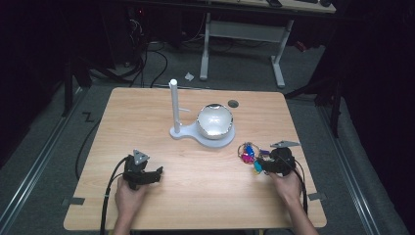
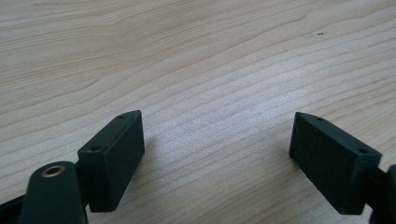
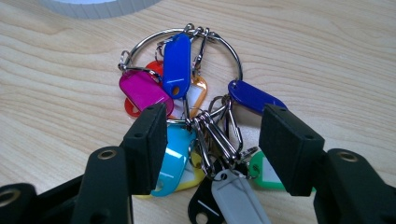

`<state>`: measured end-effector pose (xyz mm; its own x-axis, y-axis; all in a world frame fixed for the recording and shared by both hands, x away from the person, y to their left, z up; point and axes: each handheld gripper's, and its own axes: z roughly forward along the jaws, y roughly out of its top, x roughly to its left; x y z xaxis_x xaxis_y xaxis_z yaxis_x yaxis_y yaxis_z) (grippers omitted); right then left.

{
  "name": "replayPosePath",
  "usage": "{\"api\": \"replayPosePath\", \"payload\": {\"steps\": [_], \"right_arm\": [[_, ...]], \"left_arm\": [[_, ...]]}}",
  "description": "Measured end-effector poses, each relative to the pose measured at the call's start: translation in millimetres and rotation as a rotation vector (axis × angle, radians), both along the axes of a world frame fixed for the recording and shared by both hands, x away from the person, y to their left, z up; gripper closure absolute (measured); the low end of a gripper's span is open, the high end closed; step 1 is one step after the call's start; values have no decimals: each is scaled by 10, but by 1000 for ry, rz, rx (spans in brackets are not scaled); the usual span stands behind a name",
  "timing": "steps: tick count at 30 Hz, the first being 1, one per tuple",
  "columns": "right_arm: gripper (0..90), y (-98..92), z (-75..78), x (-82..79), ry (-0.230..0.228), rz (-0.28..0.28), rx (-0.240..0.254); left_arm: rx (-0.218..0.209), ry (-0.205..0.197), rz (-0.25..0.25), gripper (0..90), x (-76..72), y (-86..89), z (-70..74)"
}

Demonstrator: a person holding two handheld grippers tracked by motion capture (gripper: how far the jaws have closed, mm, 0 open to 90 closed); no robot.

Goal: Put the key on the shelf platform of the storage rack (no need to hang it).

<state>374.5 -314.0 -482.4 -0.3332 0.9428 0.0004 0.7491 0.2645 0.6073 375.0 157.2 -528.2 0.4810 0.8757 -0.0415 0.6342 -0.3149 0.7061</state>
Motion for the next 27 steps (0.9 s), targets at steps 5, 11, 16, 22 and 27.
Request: {"api": "replayPosePath", "payload": {"steps": [5,11,16,22,27], "right_arm": [[420,29,-71,67,21,11,-21],[433,33,-144,114,43,11,-37],[529,17,-162,127,48,26,5],[678,-24,-163,134,61,43,47],[703,-40,-161,147,67,49,59]], "left_arm": [[0,0,1,185,0,0,0],[0,0,1,185,0,0,0],[0,0,1,185,0,0,0],[0,0,1,185,0,0,0],[0,0,1,185,0,0,0]]}}
